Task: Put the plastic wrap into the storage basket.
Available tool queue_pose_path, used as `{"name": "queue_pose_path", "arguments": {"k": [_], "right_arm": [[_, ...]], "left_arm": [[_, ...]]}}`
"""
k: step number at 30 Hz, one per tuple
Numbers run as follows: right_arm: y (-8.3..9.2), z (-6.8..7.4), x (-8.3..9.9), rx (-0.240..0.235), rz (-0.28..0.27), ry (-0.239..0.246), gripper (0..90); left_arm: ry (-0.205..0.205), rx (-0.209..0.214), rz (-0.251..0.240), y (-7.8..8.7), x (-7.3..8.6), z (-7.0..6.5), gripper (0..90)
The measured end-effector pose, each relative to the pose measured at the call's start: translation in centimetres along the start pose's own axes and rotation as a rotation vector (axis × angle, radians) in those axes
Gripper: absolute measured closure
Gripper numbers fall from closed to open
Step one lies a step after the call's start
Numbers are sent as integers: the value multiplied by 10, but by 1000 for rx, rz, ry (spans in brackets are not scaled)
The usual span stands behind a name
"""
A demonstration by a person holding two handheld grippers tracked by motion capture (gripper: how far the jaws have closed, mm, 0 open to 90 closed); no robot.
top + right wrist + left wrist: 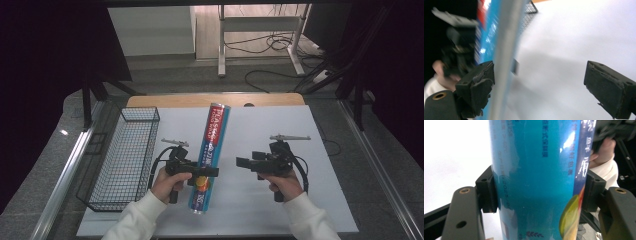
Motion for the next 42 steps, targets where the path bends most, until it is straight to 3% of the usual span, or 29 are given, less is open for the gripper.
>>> {"name": "queue_pose_path", "arguments": {"k": [6,10,13,18,24,28,36,42], "right_arm": [[24,-28,21,39,-3,25,119],[29,-46,29,34,-25,31,139],[28,-53,34,3,-34,17,148],[27,-57,40,20,0,47,148],[30,-61,44,41,2,37,149],[31,-65,45,62,2,28,150],[27,-69,52,115,36,55,150],[29,-73,54,130,34,38,151]], "left_arm": [[4,-40,-27,23,-4,-1,320],[-3,-74,-49,44,-10,-4,319],[-5,-110,-61,58,-13,-7,319],[-5,-174,-79,82,-19,-13,319],[-1,-249,-96,108,-18,-11,320],[26,-270,-105,124,-13,-3,319],[61,-330,-128,158,-3,15,320],[94,-385,-145,184,6,28,320]]}}
Point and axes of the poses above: each handheld gripper's, and its own axes: y roughly backward along the jaws, x roughly out of its underside, z roughly to its left, the point moved 8 cm from there along -y, roughly forward along the jaws, and after that the axes turned 5 degrees about -x, right-handed, at the moved point
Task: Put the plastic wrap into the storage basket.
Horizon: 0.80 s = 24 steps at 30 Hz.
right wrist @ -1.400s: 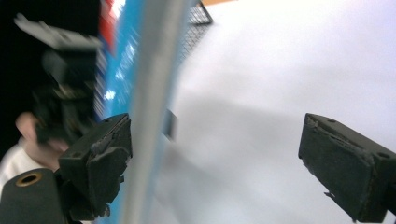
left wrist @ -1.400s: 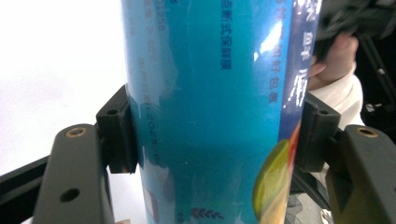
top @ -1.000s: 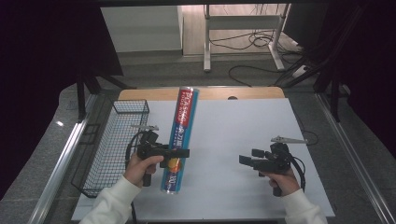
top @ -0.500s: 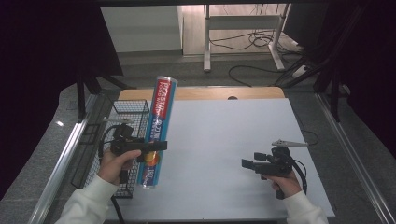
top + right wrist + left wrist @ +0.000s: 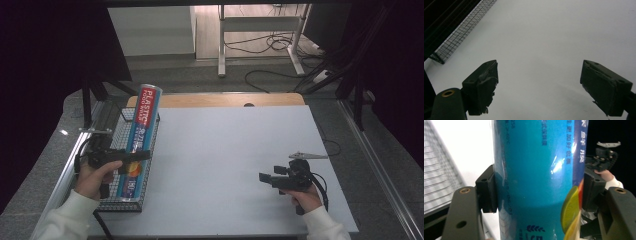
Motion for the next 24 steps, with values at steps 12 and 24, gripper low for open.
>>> {"name": "queue_pose_path", "arguments": {"k": [12,24], "right_arm": [[-3,-1,1,11,6,0,152],[-3,-5,3,21,12,-3,152]], "left_arm": [[73,-121,-27,32,8,43,320],[133,-226,25,24,17,80,320]]}}
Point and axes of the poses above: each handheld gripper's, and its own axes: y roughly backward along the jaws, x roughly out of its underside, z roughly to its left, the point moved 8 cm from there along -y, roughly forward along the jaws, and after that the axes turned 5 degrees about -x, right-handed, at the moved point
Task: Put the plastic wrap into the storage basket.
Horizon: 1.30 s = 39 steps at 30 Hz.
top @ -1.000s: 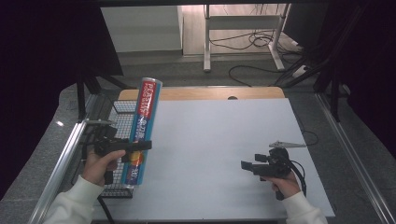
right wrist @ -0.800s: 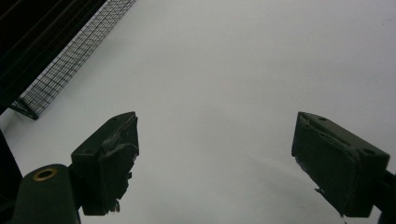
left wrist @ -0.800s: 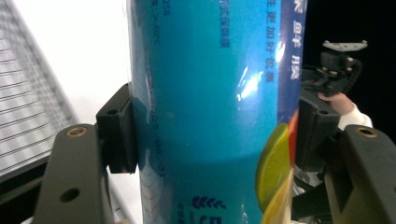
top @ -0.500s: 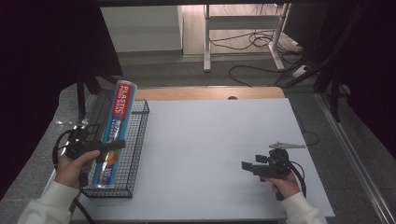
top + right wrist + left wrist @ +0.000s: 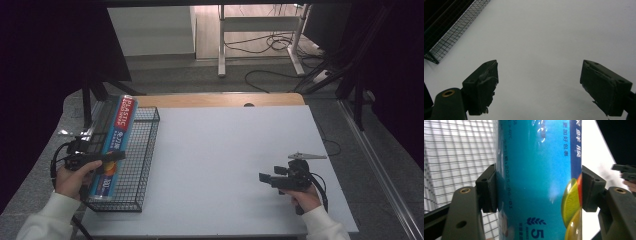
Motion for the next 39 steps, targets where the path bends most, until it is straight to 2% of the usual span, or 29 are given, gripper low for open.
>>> {"name": "queue_pose_path", "arguments": {"k": [6,13,19,23,26,28,31,34,39], "right_arm": [[-1,-1,1,4,0,-1,152],[-1,-3,2,8,7,-2,152],[-3,-3,3,14,14,3,152],[-2,-4,4,15,16,5,152],[-2,-5,4,17,15,0,153],[-2,-5,4,19,17,1,153],[-2,-5,4,18,16,4,153],[-1,-5,3,18,15,3,153],[-1,-5,3,16,12,6,153]], "left_arm": [[19,-32,31,-9,-2,6,320],[25,-101,65,-20,-3,13,320],[20,-142,88,-29,-5,11,320],[20,-156,85,-31,-6,9,320],[12,-194,93,-33,-6,9,320],[4,-252,89,-37,-7,10,320],[-6,-282,118,-42,-6,11,319],[-41,-343,140,-49,-4,9,319],[-36,-377,157,-59,-3,9,319]]}}
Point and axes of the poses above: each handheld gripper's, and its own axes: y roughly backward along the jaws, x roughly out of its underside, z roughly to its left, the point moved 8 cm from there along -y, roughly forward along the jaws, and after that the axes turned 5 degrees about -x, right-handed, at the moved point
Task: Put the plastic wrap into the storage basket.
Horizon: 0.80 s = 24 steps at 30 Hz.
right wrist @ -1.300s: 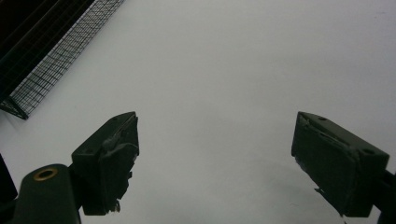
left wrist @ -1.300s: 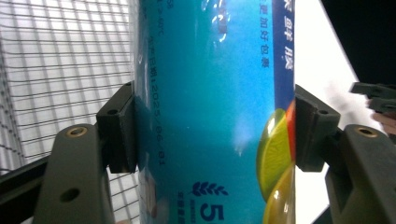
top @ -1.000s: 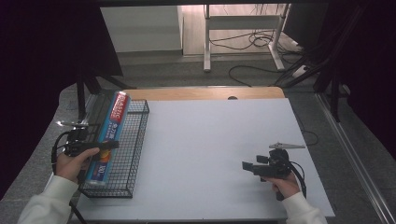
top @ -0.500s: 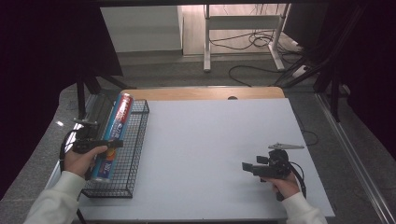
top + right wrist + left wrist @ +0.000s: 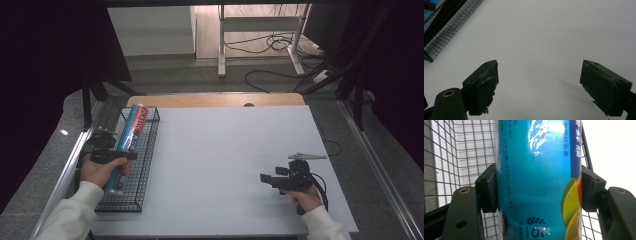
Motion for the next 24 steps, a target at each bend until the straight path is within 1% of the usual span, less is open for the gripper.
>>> {"name": "queue_pose_path", "arguments": {"k": [1,4,6,9,11,13,14,16,17,18,19,21,23,24], "right_arm": [[0,1,0,-1,2,1,153],[0,1,0,1,2,3,153],[0,1,0,1,2,3,153],[0,1,1,1,2,3,153],[-1,0,1,4,5,4,153],[-1,-1,1,12,9,6,153],[-2,-1,2,16,12,8,153],[-2,-2,2,23,16,12,152],[-1,-2,2,22,15,11,152],[-1,-2,2,20,15,8,152],[-1,-1,2,15,12,5,152],[-1,-1,2,12,10,6,152],[0,-1,2,15,12,6,152],[0,-1,2,16,9,5,152]], "left_arm": [[0,-6,7,-2,0,-1,319],[-10,-18,55,-11,3,-3,318],[-9,-32,68,-19,5,-4,318],[3,-52,85,-27,6,-4,317],[10,-65,107,-33,7,-3,317],[19,-94,144,-40,10,-2,315],[31,-94,144,-43,12,0,315],[61,-47,104,-40,9,-2,301],[68,-35,82,-36,6,-3,280],[66,-31,56,-29,2,-5,246],[60,-28,42,-24,0,-6,218],[50,-17,15,-14,-3,-10,182],[41,-20,-12,-6,-6,-13,157],[35,-10,-26,-2,-8,-14,137]]}}
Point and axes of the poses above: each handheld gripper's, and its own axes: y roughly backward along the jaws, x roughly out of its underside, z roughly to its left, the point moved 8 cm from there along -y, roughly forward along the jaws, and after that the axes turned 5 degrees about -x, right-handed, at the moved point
